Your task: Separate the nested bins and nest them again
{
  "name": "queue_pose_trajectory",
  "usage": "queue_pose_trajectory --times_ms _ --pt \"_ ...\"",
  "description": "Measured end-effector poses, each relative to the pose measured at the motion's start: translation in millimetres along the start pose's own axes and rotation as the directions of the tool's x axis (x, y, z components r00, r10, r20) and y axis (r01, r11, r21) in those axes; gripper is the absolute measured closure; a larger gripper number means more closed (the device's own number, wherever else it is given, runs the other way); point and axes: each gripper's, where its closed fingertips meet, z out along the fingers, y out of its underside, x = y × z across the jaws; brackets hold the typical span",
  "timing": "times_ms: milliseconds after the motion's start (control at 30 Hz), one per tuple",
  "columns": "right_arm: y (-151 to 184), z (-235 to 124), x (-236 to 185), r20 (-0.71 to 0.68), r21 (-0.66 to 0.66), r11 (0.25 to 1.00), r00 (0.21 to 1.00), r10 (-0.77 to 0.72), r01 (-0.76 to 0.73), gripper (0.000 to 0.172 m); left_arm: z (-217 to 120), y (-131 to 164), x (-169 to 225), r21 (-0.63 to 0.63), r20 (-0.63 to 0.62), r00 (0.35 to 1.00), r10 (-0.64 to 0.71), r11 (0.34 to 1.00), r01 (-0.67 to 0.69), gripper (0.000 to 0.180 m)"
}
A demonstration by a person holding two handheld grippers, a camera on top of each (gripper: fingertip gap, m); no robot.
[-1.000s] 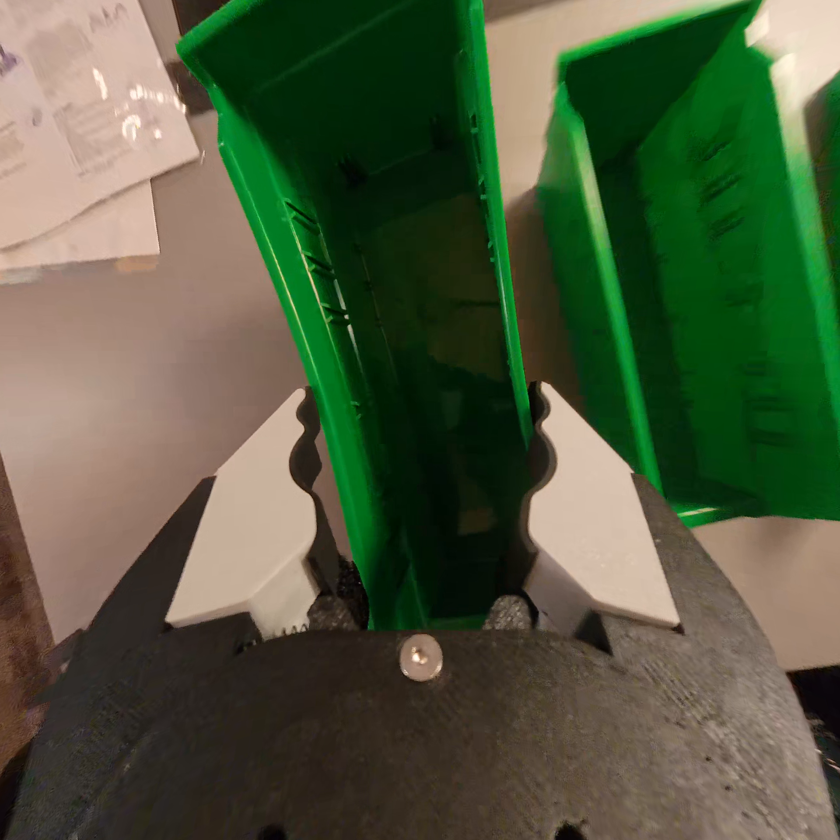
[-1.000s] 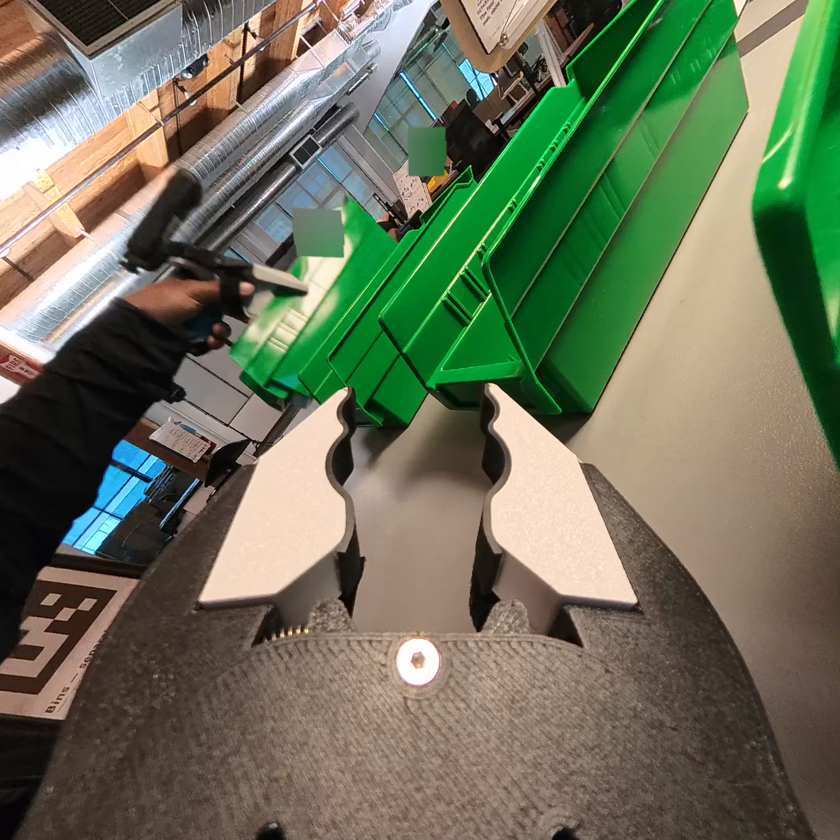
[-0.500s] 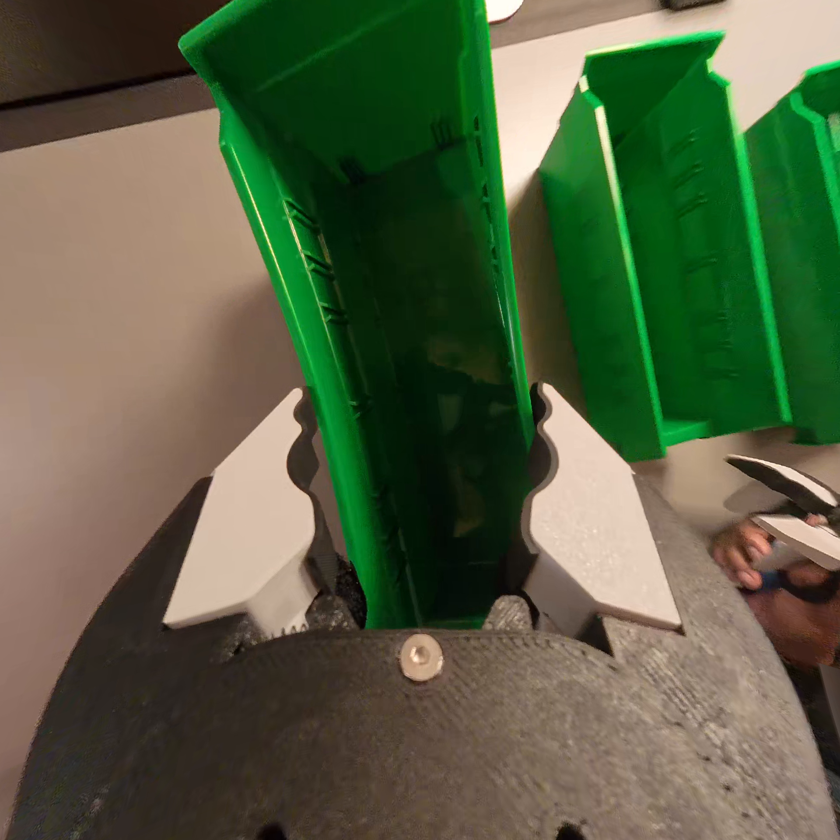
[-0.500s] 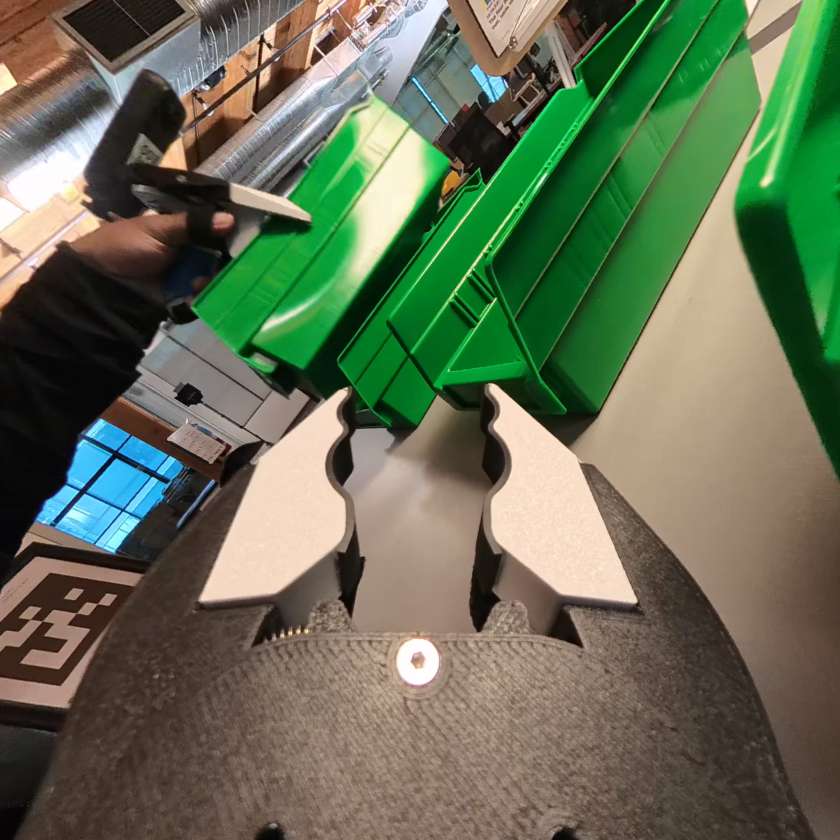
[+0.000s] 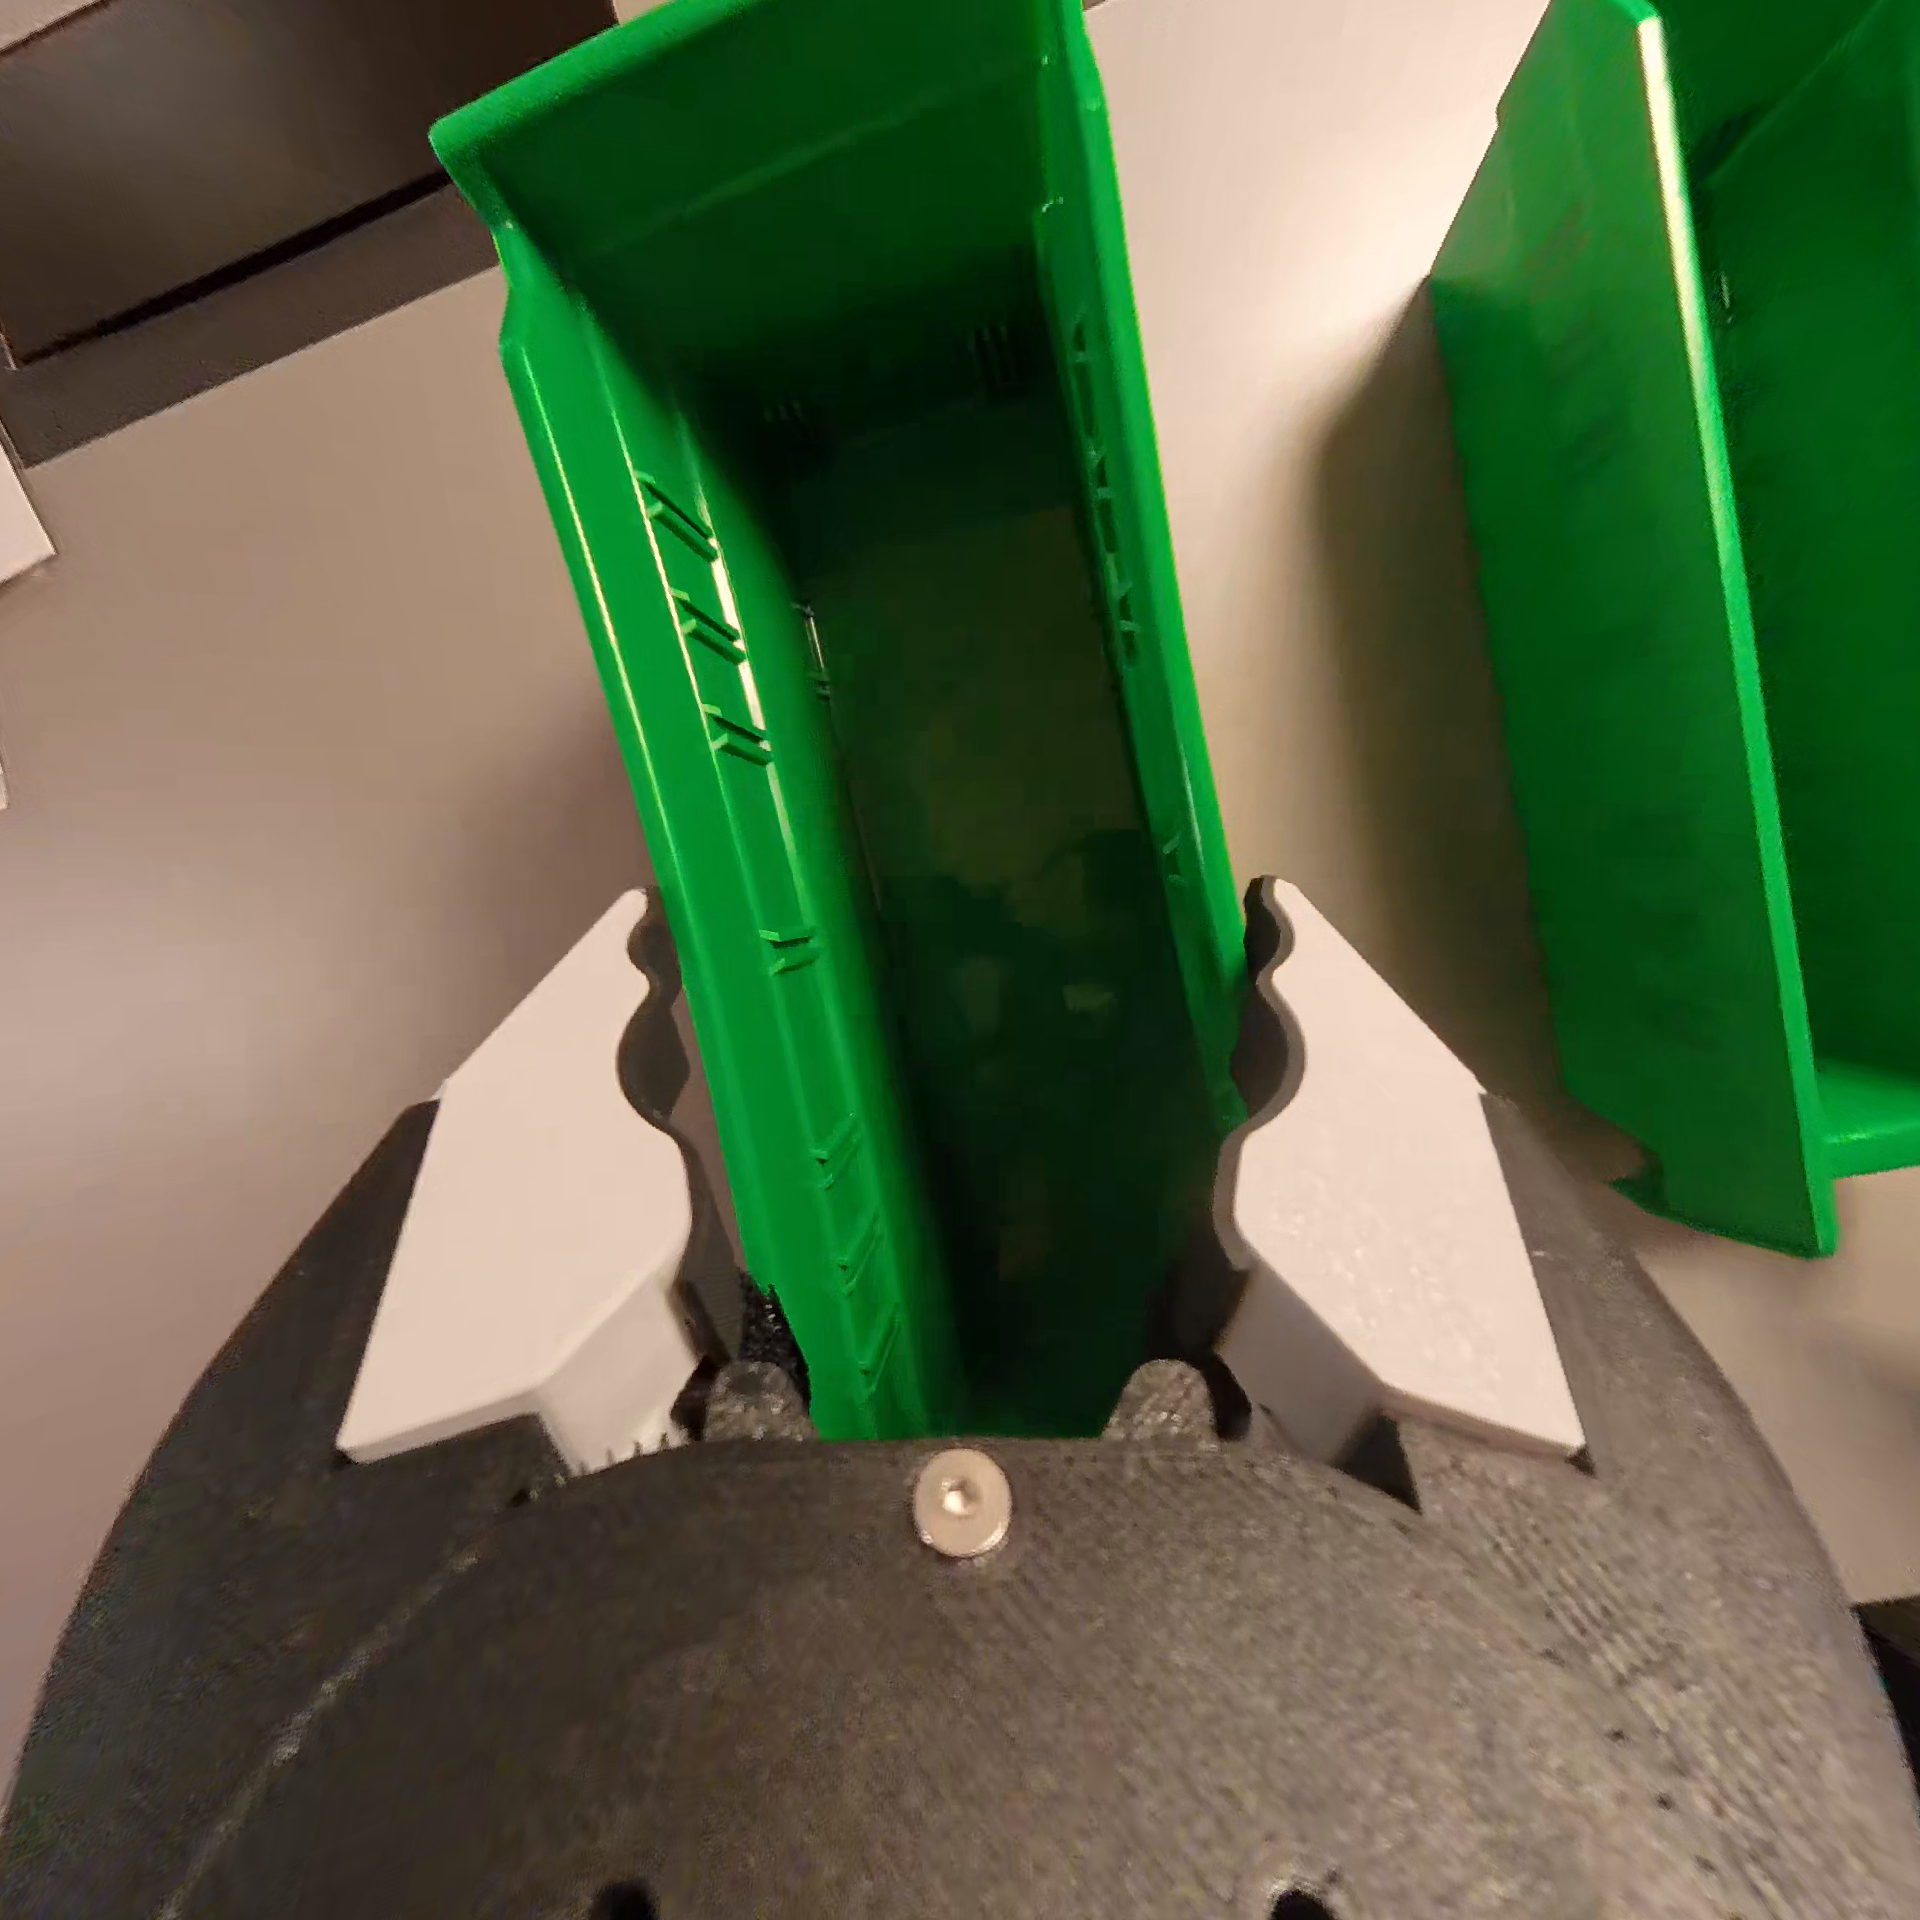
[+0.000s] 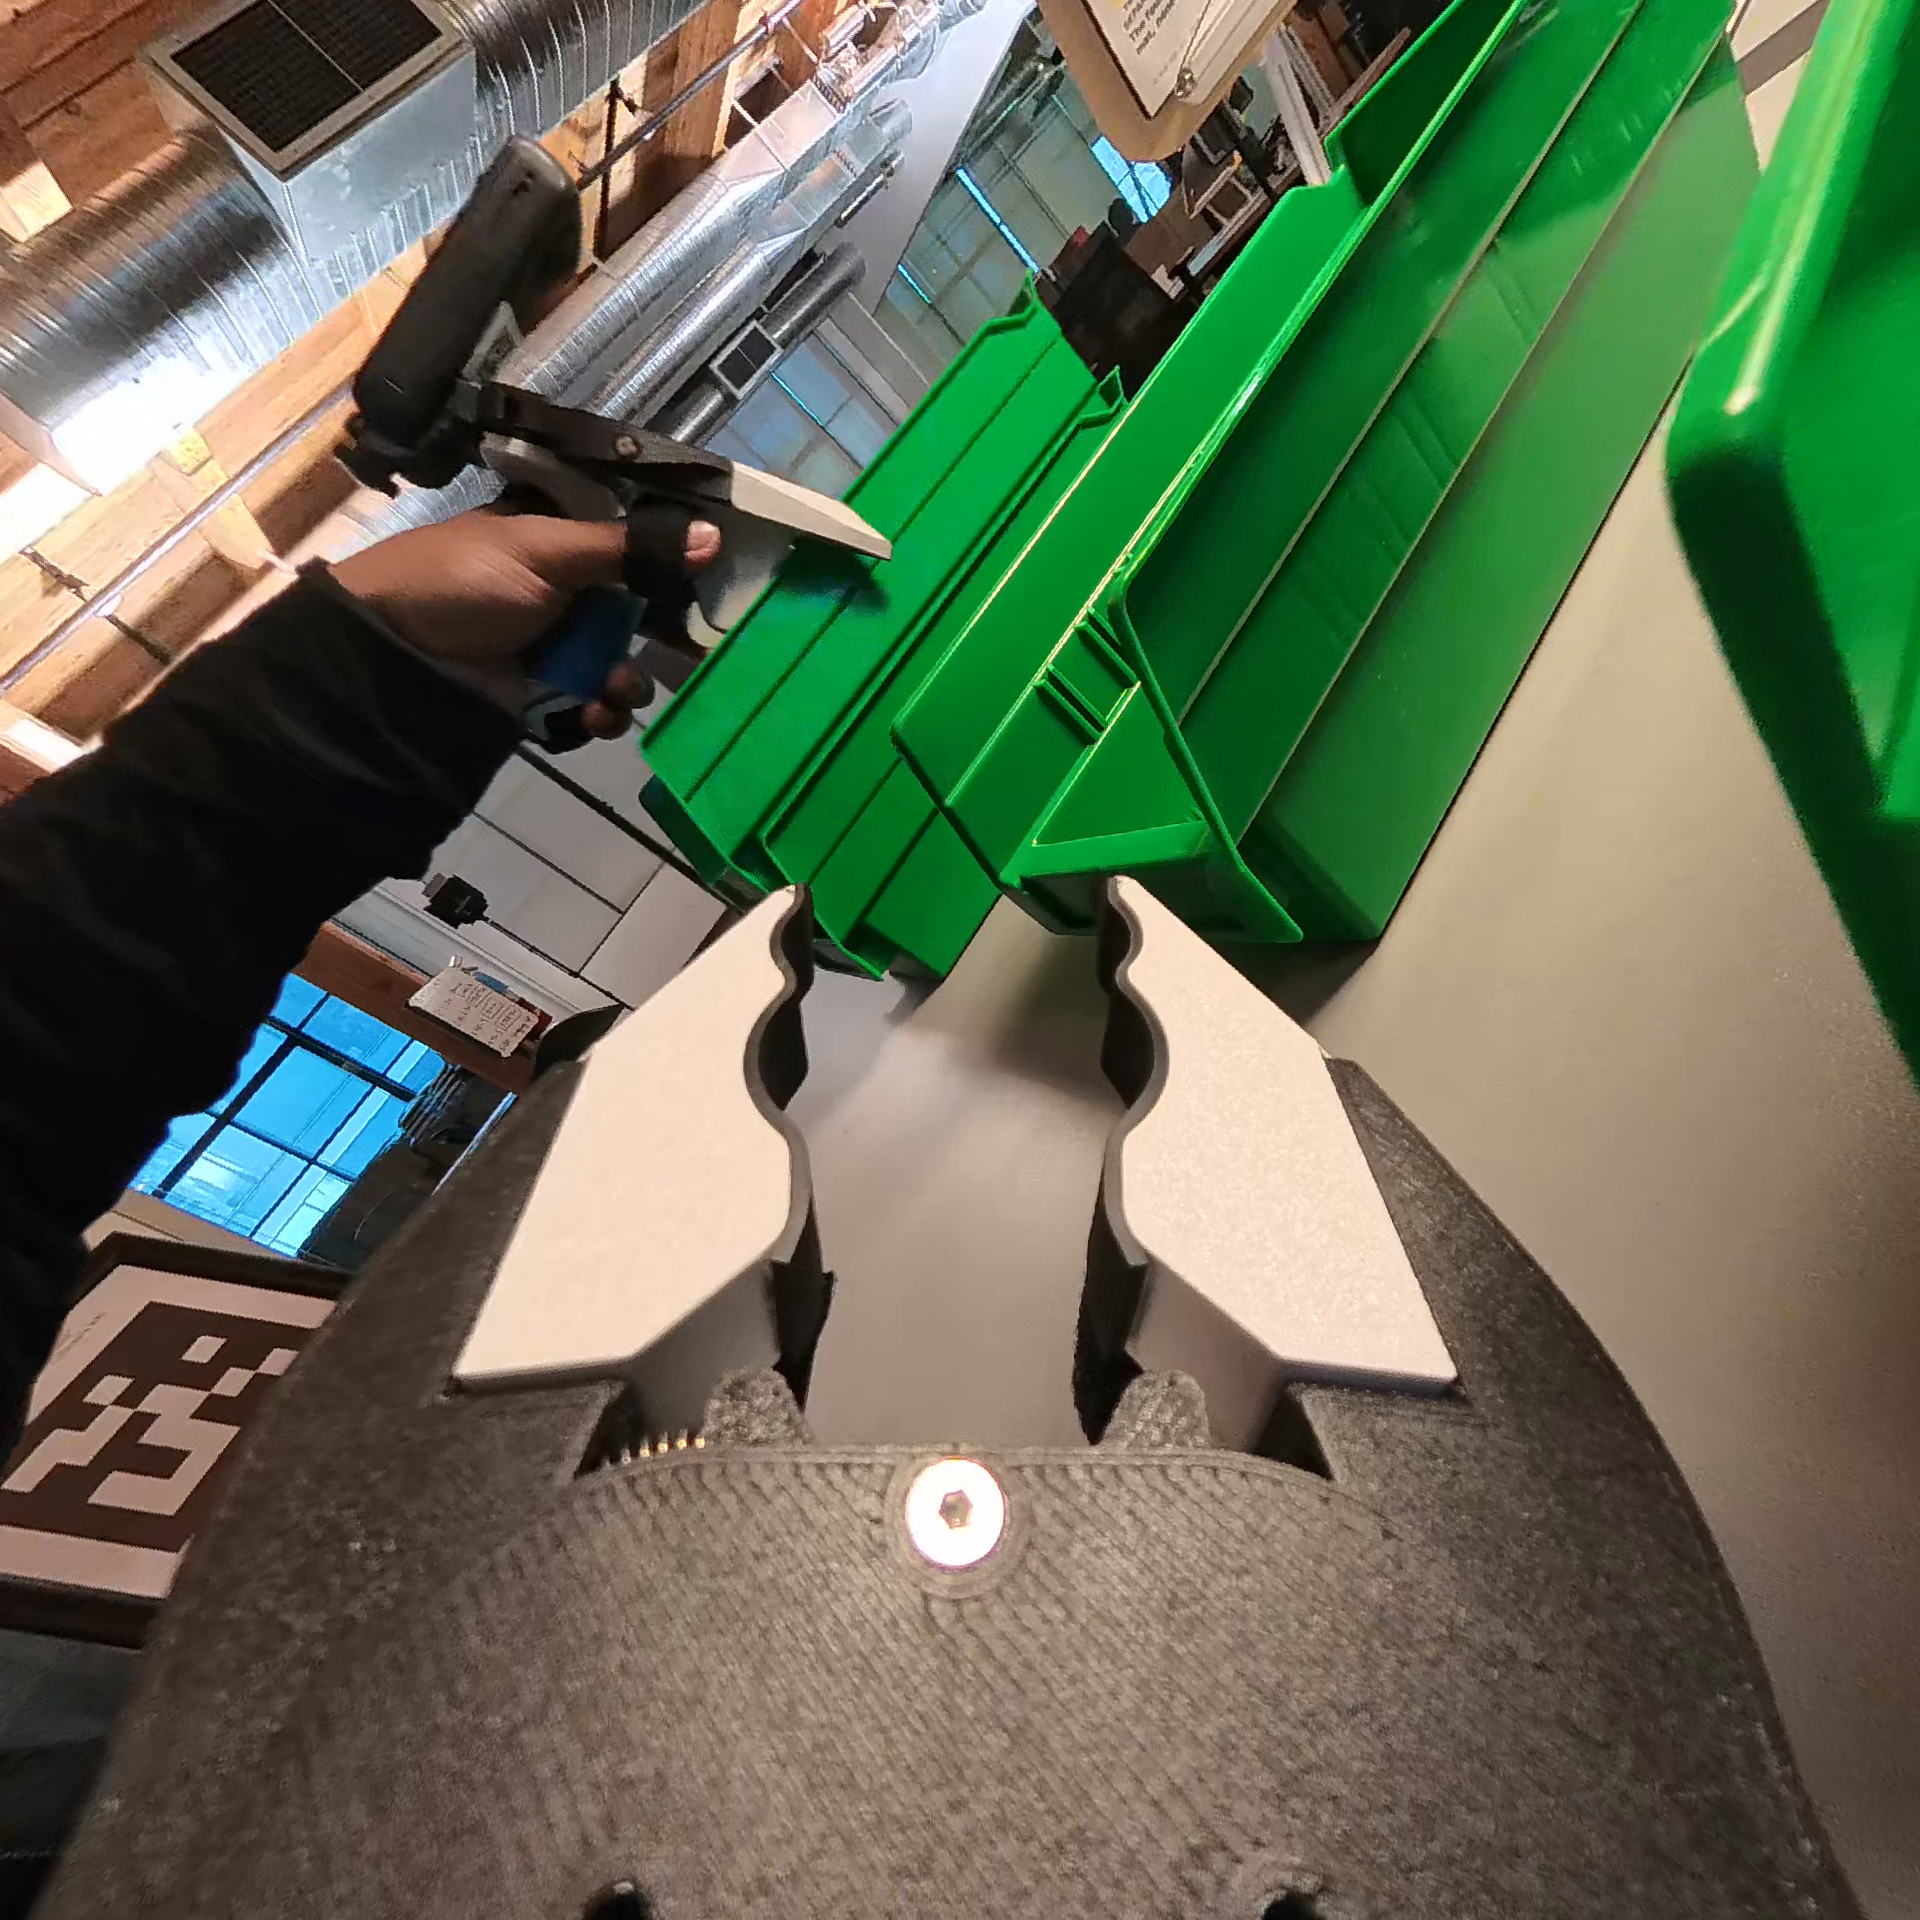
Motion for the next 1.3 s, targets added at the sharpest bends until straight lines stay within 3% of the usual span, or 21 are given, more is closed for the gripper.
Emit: queue_pose_trajectory --times_ms 200,400,567,733,833,900,967,1100,1167,1300 --pt "0.4 0.1 0.1 -0.004 -0.002 1.000 1.000 -0.005 0.005 0.117 8.9 0.6 11.3 0.065 -0.005 1.000 0.015 0.998 -0.014 0.061" --pt "1.6 1.0 0.5 -0.011 -0.009 1.000 1.000 -0.011 0.011 0.116 -32.9 -9.6 22.1 0.239 -0.186 0.982 0.022 0.971 0.023 0.058" --pt "2.6 2.0 1.6 -0.027 -0.016 1.000 0.999 -0.023 0.022 0.116 -48.5 13.3 -18.5 0.341 -0.273 0.962 -0.015 0.933 0.111 0.065" --pt "3.6 2.7 3.1 -0.047 -0.021 0.999 0.998 -0.036 0.035 0.116 -30.1 35.0 -69.0 0.373 -0.464 0.865 -0.192 0.843 0.388 0.074" --pt "5.2 3.9 4.5 -0.057 -0.034 0.999 0.998 -0.038 0.036 0.117 -11.3 43.4 -104.3 0.409 -0.487 0.831 -0.268 0.771 0.488 0.081" --pt "8.4 5.5 2.8 -0.055 -0.055 0.997 0.997 -0.054 0.051 0.117 8.1 55.4 -118.1 0.406 -0.468 0.832 -0.296 0.765 0.500 0.083" --pt "10.9 6.7 2.3 -0.051 -0.073 0.996 0.997 -0.058 0.054 0.117 28.9 70.9 -113.0 0.371 -0.461 0.839 -0.290 0.795 0.479 0.082" --pt "11.7 8.5 4.8 -0.079 -0.081 0.994 0.994 -0.077 0.070 0.117 47.5 87.6 -64.8 0.318 -0.528 0.823 -0.208 0.850 0.419 0.082" --pt "13.3 9.5 4.4 -0.090 -0.091 0.992 0.991 -0.099 0.091 0.116 49.0 85.5 -53.2 0.349 -0.526 0.832 -0.177 0.847 0.401 0.098" --pt "18.1 11.6 -3.0 -0.063 -0.120 0.983 0.988 -0.144 0.136 0.102 50.7 80.0 -54.1 0.384 -0.518 0.845 -0.135 0.845 0.371 0.084"
